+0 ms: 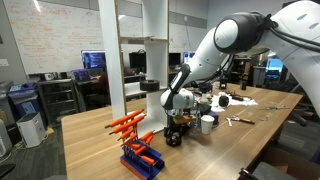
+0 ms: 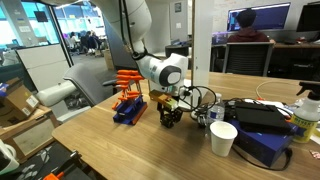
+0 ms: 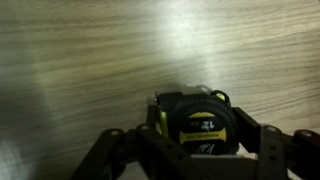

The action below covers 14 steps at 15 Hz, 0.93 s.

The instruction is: Pick up the measuring tape from the table and put it on the shelf

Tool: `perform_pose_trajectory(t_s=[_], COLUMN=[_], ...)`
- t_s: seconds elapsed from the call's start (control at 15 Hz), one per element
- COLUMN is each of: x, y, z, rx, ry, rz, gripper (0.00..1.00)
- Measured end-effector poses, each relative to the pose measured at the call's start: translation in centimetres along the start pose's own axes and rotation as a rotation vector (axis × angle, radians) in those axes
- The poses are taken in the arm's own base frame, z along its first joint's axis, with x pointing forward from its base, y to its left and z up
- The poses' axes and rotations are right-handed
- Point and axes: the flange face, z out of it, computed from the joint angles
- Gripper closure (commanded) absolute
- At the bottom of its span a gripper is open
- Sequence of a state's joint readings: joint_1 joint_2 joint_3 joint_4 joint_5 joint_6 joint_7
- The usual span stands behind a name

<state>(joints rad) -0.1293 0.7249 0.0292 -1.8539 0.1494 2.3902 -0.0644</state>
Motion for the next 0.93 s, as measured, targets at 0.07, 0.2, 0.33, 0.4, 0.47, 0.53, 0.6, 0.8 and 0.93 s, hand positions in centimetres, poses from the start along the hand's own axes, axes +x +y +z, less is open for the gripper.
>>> perform_pose_trajectory(t_s=[0.07,0.2,0.33,0.4,0.47,0.53,0.6,0.8,0.93], x=[-0.1,-0.7,-1.9,-2.7,-3.6,-4.4,-5.3,-7.9,-9.6], y=[0.3,1.1,1.8,2.0,2.2,2.3,2.4,2.2,1.6], z=[-0.6,-3.2,-6.6,-8.4,-10.2,-12.0,-13.9,-19.7,-23.9], rx=[0.0,-0.001,-0.003,-0.004,-0.004,-0.004,-0.003,0.001,0.007], ry=[0.007,0.024,0.043,0.052,0.061,0.074,0.091,0.178,0.254], rz=[0.005,0.018,0.03,0.036,0.04,0.045,0.049,0.069,0.082], gripper=[0.54,0.54,0.54,0.54,0.54,0.54,0.54,0.54,0.54])
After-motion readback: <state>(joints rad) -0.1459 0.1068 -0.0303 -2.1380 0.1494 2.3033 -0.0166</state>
